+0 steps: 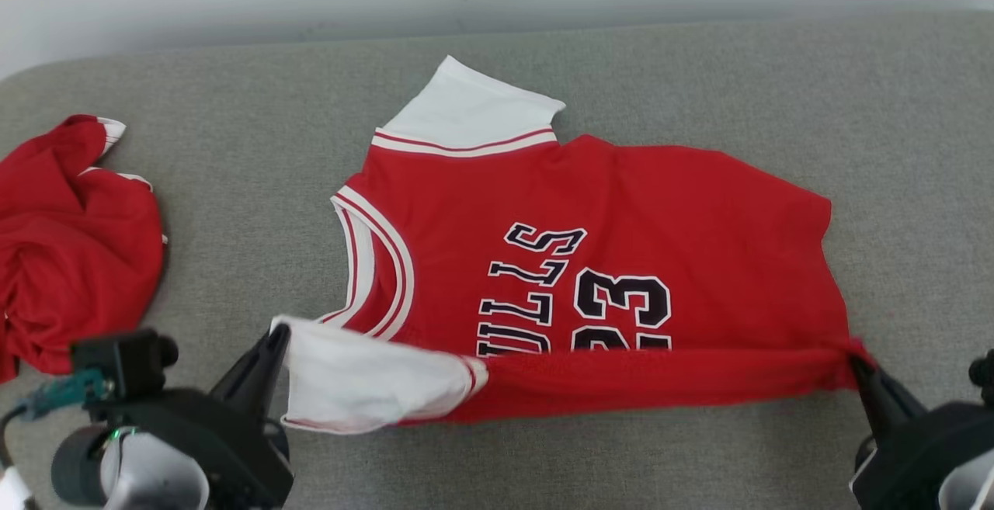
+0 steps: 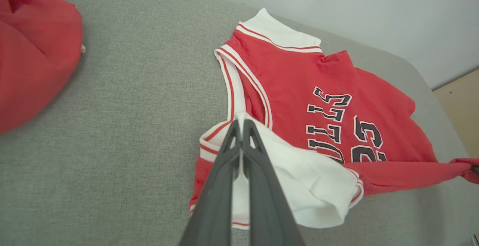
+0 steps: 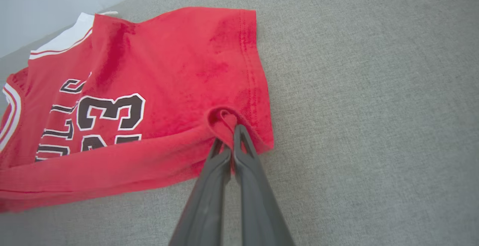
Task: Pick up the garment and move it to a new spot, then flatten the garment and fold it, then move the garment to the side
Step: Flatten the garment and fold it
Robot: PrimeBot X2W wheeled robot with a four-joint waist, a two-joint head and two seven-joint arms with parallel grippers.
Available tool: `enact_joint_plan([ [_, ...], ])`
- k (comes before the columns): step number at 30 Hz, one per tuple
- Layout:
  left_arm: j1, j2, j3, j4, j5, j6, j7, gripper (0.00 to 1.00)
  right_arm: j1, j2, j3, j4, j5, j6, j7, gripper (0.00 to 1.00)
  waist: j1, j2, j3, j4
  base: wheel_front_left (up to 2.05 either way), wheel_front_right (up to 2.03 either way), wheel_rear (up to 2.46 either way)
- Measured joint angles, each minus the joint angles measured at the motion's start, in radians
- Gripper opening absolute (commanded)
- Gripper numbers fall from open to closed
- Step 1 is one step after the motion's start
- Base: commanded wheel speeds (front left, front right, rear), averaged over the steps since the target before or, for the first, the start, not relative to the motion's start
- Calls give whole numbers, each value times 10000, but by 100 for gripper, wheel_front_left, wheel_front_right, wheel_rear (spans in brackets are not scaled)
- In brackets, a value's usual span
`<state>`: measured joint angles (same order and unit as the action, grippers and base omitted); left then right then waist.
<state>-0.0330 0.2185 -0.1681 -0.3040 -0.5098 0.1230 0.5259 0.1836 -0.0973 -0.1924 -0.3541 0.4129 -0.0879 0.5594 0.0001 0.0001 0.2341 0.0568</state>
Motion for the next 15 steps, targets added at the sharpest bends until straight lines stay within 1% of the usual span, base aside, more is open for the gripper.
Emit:
enact_joint_plan([
  [6, -1267, -349, 21, 846, 201, 2, 169, 0, -1201, -48, 194, 194, 184, 2, 226, 0, 0, 0, 379, -117, 0, 0, 0],
  [8, -1819, -520, 102, 1289, 499, 12, 182, 0, -1720, -121, 311, 416, 184, 2, 305, 0, 1, 0, 591, -149, 0, 0, 0],
  [12, -2690, -755, 98, 1962, 692, 12, 161, 0, -2042, -184, 303, 765, 184, 0, 380, 0, 1, 0, 838, -127, 0, 0, 0],
  [15, -3056, -777, 155, 2458, 909, 12, 84, 0, -2307, -199, 395, 1135, 180, 0, 403, 0, 1, 1, 954, -65, 0, 0, 0],
])
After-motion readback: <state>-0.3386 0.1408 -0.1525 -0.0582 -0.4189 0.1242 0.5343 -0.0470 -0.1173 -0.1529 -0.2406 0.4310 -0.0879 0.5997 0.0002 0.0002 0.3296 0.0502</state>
